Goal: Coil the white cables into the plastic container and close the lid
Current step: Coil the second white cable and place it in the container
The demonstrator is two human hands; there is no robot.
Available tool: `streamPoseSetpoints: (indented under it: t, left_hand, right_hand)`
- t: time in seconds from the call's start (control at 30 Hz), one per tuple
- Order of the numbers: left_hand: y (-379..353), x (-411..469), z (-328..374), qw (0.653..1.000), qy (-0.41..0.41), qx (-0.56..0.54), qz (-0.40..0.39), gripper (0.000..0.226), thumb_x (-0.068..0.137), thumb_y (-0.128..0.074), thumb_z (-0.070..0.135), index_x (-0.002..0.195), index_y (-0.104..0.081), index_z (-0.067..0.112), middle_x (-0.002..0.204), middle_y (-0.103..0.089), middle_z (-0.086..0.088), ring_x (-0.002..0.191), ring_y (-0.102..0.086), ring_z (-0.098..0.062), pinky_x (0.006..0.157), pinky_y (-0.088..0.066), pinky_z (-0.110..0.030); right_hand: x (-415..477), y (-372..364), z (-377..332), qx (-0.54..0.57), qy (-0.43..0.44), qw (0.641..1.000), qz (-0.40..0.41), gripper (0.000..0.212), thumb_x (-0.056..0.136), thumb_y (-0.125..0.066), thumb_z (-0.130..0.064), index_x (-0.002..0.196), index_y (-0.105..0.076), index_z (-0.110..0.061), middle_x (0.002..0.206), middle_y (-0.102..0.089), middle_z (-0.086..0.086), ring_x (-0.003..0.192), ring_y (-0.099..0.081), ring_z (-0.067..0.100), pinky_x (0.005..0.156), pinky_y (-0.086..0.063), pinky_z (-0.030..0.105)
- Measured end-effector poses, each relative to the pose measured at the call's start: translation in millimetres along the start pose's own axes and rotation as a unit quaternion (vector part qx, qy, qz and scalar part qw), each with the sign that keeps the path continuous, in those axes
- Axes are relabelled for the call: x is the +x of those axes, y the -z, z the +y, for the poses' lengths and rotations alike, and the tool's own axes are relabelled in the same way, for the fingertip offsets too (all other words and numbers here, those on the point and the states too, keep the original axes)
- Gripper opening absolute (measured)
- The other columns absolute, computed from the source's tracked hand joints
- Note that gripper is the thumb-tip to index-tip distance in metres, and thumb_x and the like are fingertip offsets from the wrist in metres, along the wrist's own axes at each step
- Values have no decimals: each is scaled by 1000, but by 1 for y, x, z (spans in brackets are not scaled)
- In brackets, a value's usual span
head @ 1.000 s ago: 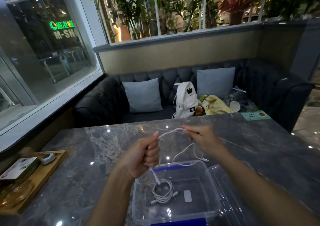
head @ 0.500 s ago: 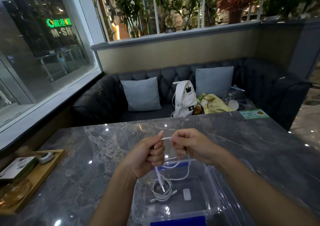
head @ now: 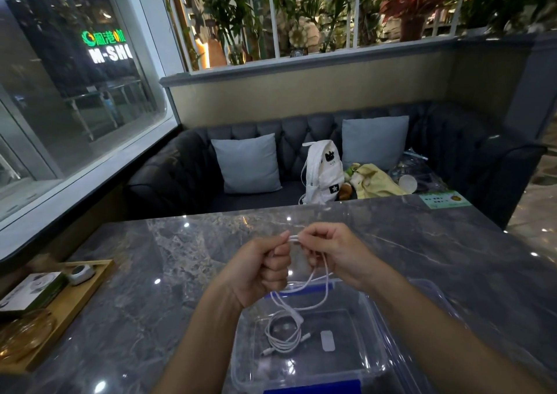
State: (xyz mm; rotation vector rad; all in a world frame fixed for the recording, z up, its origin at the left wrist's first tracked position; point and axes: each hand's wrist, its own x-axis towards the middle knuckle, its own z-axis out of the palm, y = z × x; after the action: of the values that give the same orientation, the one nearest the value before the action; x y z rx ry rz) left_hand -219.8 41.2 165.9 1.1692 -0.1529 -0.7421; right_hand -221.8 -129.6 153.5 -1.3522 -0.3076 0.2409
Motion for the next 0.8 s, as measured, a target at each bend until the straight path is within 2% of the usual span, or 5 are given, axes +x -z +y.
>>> streamPoseSetpoints:
  t: [0.2,0.3,0.53,0.7,0.8]
  left_hand:
    - [20,-10,0,993,-37,-105,31,41,80,-48,23,41,-37,20,40,-9,9,34,-5,-9,36,-7,-16]
    - [25,-16,2,984,-73,-163,-1,48,65,-75,18,45,-32,23,41,-11,9,33,-7,-7,35,-8,-17]
    - [36,-25,11,960,-147,-240,3,48,57,-83,15,45,-37,20,42,-11,10,35,-7,-7,34,-8,-18]
    - [34,-21,12,957,-156,-224,93,40,82,-43,26,43,-41,20,45,-8,9,37,-5,-7,35,-6,-17]
    - [32,-17,11,962,-150,-185,133,46,91,-38,29,46,-42,19,40,-15,10,36,-8,-6,32,-14,-16]
  right_hand:
    - [-4,20,7,-158,23,985,73,18,82,-64,-9,98,-71,-14,54,-60,-4,42,-47,3,40,-38,14]
    - [-5,26,13,-159,77,978,113,28,82,-62,-4,95,-71,-27,57,-62,-5,45,-42,6,41,-36,15]
    - [-9,31,31,-310,166,923,154,36,84,-56,6,116,-60,-11,72,-67,-8,61,-57,3,59,-48,15]
    - [-6,21,22,-685,101,722,25,44,93,-45,-14,133,-44,-34,102,-62,4,88,-59,24,71,-42,31]
    - [-4,0,4,-776,64,621,-90,35,90,-43,-14,121,-56,-26,105,-62,2,92,-60,24,68,-40,32]
